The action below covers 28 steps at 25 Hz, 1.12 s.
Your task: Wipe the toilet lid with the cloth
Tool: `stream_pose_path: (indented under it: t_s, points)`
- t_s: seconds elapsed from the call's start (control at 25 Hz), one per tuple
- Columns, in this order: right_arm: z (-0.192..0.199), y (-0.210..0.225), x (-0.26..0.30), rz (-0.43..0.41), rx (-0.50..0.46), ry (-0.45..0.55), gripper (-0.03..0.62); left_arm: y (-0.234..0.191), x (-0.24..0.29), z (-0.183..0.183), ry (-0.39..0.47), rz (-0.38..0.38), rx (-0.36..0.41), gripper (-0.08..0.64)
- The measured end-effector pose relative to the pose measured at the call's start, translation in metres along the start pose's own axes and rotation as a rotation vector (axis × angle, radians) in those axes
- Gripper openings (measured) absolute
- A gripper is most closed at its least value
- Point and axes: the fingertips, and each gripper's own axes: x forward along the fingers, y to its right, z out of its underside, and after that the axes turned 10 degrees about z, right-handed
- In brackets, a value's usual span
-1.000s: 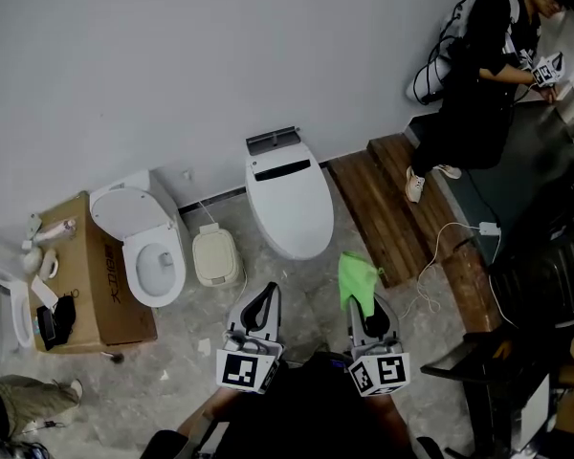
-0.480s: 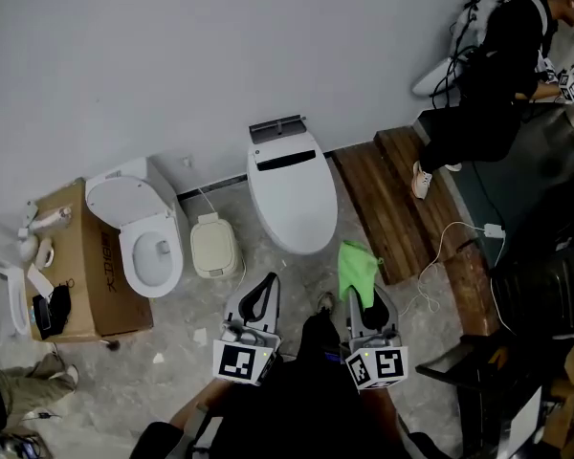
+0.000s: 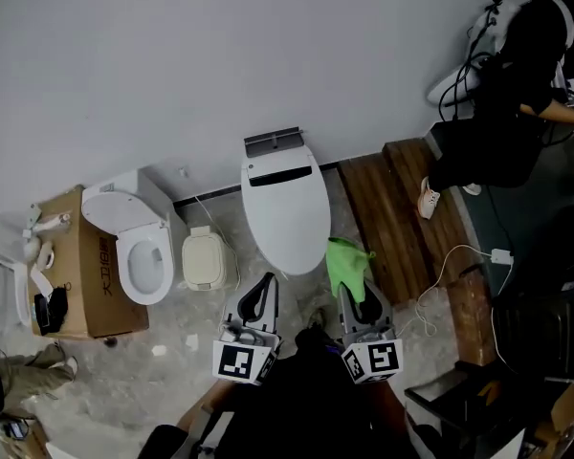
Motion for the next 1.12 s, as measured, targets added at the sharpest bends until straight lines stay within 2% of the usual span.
stream_pose_path:
  t_s: [0.24,0.44,0.72,0.84,1.12]
  points:
    - [-0.009,0.048,0.048,-0.046,-0.012,-0.016,0.135,0.008,0.054,-0.001,-0.008,-0.045,0.031,0.009]
    - [-0.008,0.064,0.091,-0.049,-0.019,-0.041,0.135,-0.016,0.087,0.000,-0.024,-0.066,0.028,0.009]
    - [0.004,0.070,0.158,-0.008,-0.037,-0.082,0.135,-0.064,0.129,0.003,-0.034,-0.015,0.006,0.009]
    - [0.013,0.079,0.186,-0.002,-0.052,-0.101,0.135,-0.083,0.150,0.008,-0.042,-0.002,0.027,0.009]
    - [0.033,0.119,0.274,-0.037,-0.112,-0.166,0.135,-0.114,0.206,0.031,-0.075,-0.053,-0.002,0.009]
